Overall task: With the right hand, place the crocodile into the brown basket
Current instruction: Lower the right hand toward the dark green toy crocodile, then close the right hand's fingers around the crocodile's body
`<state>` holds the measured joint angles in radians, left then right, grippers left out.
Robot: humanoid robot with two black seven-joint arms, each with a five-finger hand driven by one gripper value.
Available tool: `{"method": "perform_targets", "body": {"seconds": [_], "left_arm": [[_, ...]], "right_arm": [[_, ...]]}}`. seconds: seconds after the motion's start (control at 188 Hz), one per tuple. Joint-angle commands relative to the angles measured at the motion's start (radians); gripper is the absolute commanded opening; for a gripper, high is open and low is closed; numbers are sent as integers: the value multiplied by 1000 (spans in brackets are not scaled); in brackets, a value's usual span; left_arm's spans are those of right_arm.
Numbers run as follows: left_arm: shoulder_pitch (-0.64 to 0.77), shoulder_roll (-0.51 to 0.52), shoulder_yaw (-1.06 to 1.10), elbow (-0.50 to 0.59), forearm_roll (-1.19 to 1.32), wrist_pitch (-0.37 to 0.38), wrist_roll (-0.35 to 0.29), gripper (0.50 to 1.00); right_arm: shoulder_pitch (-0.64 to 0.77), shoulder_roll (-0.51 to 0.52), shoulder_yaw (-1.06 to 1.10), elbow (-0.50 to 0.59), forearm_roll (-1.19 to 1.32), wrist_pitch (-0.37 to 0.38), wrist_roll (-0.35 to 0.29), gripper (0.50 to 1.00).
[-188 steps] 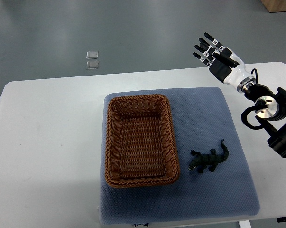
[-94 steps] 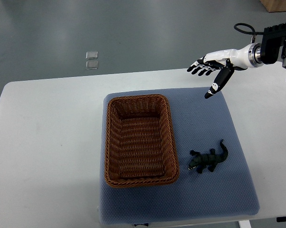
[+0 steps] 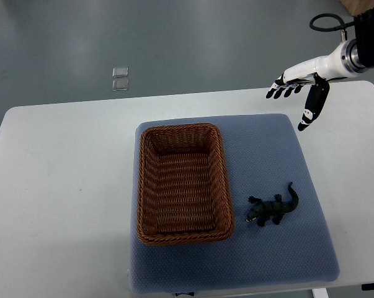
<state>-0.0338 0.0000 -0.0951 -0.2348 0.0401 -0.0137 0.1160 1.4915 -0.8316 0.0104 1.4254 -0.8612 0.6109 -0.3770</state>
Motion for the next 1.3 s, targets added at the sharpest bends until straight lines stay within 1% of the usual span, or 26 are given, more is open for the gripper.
{"method": "perform_targets", "body": {"seconds": [0.0, 0.08, 0.266, 0.442, 0.602, 0.693, 0.815, 0.895, 1.295], "left_arm": [[0, 0, 2, 0, 1, 0, 1, 1000], [0, 0, 2, 2, 0, 0, 1, 1000], [0, 0, 2, 2, 0, 0, 1, 1000], [0, 0, 2, 3, 0, 1, 1, 1000], [0, 0, 2, 8, 0, 1, 1, 1000], [0, 0, 2, 9, 0, 1, 1, 1000], [0, 0, 3, 9, 0, 1, 2, 1000], [0, 0, 5, 9, 0, 1, 2, 1000], [0, 0, 8, 9, -2, 4, 4, 1000]], "right_arm": [[-45, -35, 7, 38, 17, 0, 12, 928], [-68, -43, 7, 63, 14, 0, 30, 928], [-89, -55, 7, 104, 13, 0, 43, 926], [-137, -50, 7, 119, 7, 0, 104, 926], [-194, -44, 8, 138, -55, 0, 158, 926], [-224, -40, 8, 139, -104, -43, 171, 926], [-258, -38, 8, 150, -151, -74, 204, 924], [-278, -35, 8, 153, -185, -109, 219, 924], [-367, -18, 10, 164, -237, -175, 227, 924]]}}
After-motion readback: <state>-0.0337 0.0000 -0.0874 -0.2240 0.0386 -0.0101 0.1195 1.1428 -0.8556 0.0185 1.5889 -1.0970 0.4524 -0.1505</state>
